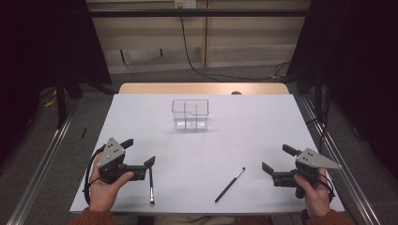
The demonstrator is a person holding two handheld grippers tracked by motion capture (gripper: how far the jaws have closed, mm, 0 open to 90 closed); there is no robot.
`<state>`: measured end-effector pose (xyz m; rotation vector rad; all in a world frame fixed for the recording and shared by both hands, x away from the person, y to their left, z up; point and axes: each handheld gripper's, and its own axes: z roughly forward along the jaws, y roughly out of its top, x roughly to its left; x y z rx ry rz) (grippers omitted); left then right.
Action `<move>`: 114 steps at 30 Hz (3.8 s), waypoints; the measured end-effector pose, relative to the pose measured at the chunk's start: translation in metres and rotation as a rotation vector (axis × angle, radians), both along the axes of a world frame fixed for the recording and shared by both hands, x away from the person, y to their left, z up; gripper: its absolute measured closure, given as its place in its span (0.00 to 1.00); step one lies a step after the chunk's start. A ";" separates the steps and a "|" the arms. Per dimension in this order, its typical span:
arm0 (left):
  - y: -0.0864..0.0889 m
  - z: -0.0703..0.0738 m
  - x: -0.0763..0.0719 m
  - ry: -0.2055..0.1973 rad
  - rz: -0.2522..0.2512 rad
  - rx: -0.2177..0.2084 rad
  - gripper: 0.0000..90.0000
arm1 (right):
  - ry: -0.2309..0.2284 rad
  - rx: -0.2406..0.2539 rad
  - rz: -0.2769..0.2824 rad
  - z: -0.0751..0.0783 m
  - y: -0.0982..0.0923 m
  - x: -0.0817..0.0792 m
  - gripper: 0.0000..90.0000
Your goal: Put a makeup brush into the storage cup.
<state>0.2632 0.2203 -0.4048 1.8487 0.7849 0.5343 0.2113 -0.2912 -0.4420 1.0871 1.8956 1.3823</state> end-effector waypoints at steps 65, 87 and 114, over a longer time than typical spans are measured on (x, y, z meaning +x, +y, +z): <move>-0.026 -0.019 0.038 0.707 -0.006 0.452 0.14 | 0.015 -0.015 0.016 -0.002 0.002 0.001 0.00; -0.047 -0.033 0.032 0.835 0.024 0.555 0.23 | 0.017 -0.014 0.016 -0.002 0.002 0.001 0.00; -0.058 -0.038 0.034 0.853 0.079 0.666 0.54 | 0.020 -0.018 0.022 -0.002 0.002 0.001 0.00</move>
